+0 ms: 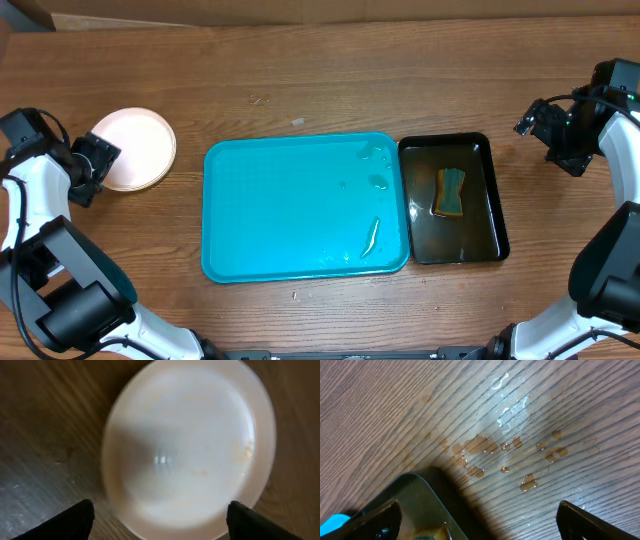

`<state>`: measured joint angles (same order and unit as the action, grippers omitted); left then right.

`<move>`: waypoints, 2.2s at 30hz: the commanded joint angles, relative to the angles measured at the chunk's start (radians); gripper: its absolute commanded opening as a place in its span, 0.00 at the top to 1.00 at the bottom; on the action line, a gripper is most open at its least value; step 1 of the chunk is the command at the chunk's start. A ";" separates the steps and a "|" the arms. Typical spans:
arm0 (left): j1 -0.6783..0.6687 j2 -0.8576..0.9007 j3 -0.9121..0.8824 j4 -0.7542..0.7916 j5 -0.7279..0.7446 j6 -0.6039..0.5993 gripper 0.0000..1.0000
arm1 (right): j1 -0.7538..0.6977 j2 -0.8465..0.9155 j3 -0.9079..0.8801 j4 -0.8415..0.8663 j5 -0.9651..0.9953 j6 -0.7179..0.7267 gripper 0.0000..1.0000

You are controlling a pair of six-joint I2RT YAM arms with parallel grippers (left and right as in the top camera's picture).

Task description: Clean dirty plates on tray and stack at the side

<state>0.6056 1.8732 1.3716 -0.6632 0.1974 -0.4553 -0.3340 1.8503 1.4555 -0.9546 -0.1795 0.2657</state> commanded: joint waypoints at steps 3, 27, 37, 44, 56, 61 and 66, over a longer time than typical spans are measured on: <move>-0.020 -0.005 0.063 0.005 0.356 0.139 0.13 | -0.002 -0.008 0.008 0.004 -0.005 0.003 0.00; -0.360 -0.003 0.063 -0.065 0.446 0.138 0.00 | -0.002 -0.008 0.008 0.004 -0.005 0.003 0.00; -0.362 -0.003 0.063 -0.065 0.445 0.138 0.00 | -0.002 -0.008 0.008 0.004 -0.005 0.003 0.00; -0.362 -0.003 0.063 -0.065 0.445 0.138 0.00 | -0.002 -0.008 0.008 0.004 -0.005 0.003 0.00; -0.362 -0.003 0.063 -0.065 0.445 0.138 0.00 | 0.000 0.000 0.005 0.004 -0.005 0.003 0.00; -0.362 -0.003 0.063 -0.065 0.445 0.138 0.00 | 0.021 -0.096 0.005 0.004 -0.005 0.003 0.00; -0.362 -0.003 0.063 -0.065 0.445 0.138 0.00 | 0.093 -0.259 0.005 0.004 -0.005 0.003 0.00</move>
<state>0.2481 1.8732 1.4143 -0.7284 0.6250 -0.3367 -0.2901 1.7332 1.4517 -0.9577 -0.1780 0.2657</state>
